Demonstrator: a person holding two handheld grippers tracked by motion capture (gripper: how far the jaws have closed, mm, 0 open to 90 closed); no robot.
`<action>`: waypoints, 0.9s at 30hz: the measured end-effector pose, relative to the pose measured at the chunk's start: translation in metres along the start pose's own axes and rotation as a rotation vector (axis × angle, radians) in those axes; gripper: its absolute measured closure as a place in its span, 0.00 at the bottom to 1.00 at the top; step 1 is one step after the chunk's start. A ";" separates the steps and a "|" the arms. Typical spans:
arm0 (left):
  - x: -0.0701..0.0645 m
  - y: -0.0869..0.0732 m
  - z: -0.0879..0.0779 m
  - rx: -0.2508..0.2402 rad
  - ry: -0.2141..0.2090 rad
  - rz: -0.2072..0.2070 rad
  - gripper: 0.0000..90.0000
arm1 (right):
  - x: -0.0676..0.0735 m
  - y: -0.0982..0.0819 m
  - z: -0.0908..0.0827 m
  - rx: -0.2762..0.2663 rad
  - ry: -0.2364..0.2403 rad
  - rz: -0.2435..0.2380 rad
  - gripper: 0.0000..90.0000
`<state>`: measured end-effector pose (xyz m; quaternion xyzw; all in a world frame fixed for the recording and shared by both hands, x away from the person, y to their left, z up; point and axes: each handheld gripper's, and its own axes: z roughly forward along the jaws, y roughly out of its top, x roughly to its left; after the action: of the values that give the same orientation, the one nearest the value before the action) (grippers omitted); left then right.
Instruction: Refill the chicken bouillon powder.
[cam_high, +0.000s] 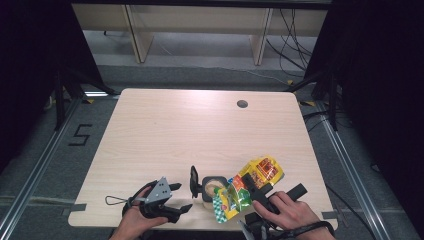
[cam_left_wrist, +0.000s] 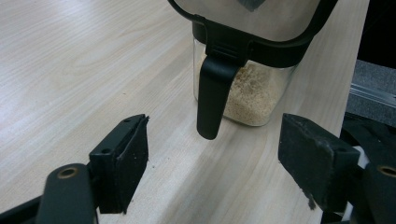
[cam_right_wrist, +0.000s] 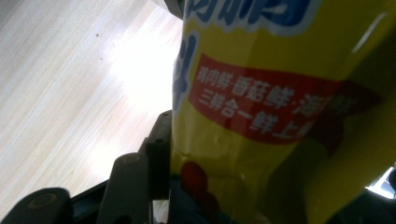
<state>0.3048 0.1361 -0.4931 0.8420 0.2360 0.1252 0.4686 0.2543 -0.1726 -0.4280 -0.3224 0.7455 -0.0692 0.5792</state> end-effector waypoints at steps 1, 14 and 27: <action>0.000 0.000 0.000 -0.001 -0.002 0.000 0.27 | 0.000 0.000 0.000 0.002 0.002 0.002 0.59; 0.000 0.000 0.000 0.004 -0.001 0.007 0.27 | 0.001 0.002 0.000 -0.007 0.004 0.005 0.60; -0.001 -0.001 0.000 0.000 0.004 -0.026 0.27 | -0.001 0.001 0.000 -0.005 0.005 -0.011 0.60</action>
<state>0.3034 0.1356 -0.4935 0.8387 0.2480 0.1210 0.4695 0.2543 -0.1715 -0.4273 -0.3278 0.7455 -0.0712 0.5760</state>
